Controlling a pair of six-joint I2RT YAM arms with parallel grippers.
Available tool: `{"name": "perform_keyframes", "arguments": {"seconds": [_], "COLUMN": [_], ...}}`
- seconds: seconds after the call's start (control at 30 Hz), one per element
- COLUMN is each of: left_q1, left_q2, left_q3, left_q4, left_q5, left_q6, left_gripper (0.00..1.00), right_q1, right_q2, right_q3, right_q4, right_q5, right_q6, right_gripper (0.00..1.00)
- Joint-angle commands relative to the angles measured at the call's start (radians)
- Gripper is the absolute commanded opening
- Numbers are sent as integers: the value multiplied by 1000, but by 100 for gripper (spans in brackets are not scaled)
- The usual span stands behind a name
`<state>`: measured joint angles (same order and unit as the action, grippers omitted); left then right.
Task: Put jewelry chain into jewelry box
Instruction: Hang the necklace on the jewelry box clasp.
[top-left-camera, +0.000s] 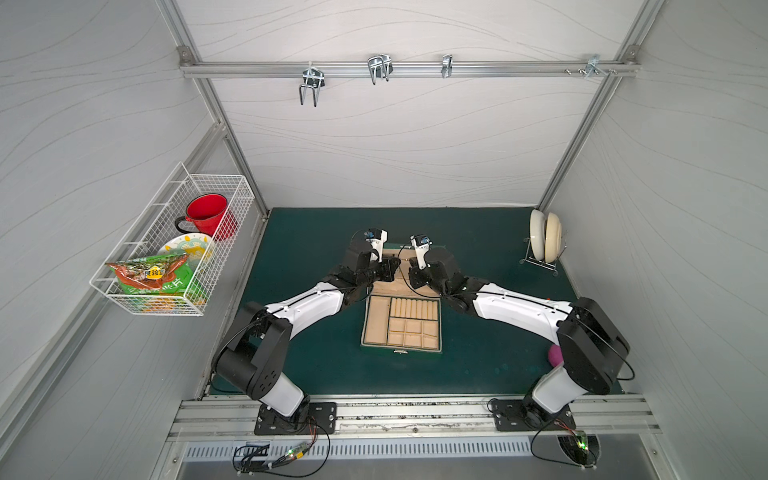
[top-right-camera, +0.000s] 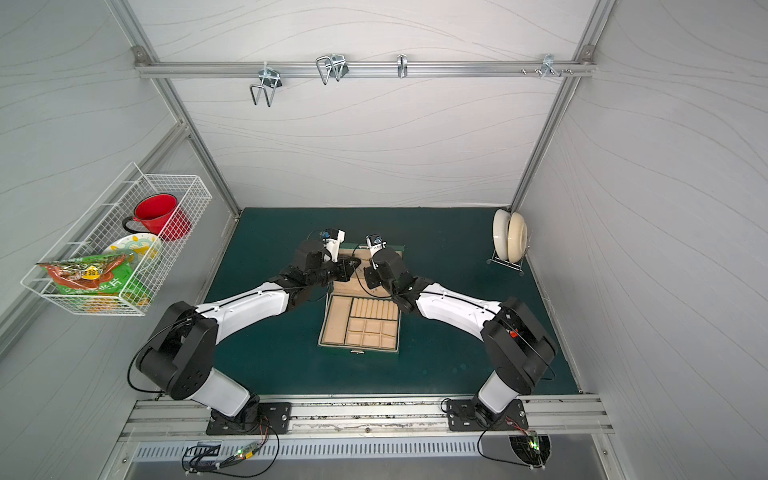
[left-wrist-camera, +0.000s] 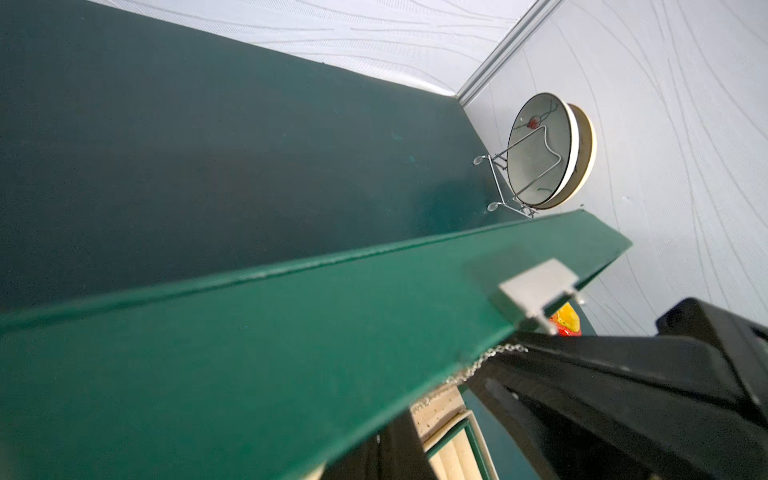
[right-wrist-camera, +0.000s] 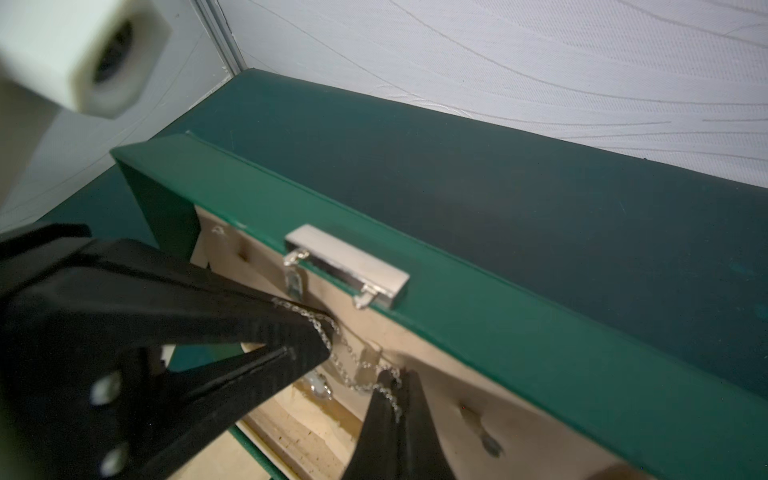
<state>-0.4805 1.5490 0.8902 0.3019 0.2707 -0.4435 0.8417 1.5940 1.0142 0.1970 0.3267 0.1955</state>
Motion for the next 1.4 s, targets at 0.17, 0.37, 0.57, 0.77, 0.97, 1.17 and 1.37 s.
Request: {"name": "perform_keyframes", "arguments": {"seconds": [0.17,0.37,0.57,0.77,0.97,1.17,1.37], "left_q1": [5,5,-3,-15,-17,-17,-17], "left_q2": [8,29,40,42,43,43,44], "left_q3": [27,43,41,36,27,32,42], "left_q4": [70,46,23,-20,-28,-30,-25], "left_q5": [-34,-18,-8,-32,-42,-43,-54], "left_q6": [-48,-60,-60,-43,-37,-34,-52], "left_gripper": [0,0,0,0,2,4,3], "right_q1": [-3,-1,0,3,10,13,16], "right_q2": [-12,4,7,14,17,12,27], "right_q3": [10,28,24,32,40,45,71], "right_q4": [33,7,-2,-14,-23,-30,-57], "right_q5": [15,18,17,17,18,20,37], "right_q6": [37,54,61,57,52,44,49], "right_gripper": [1,2,4,5,6,7,7]}}
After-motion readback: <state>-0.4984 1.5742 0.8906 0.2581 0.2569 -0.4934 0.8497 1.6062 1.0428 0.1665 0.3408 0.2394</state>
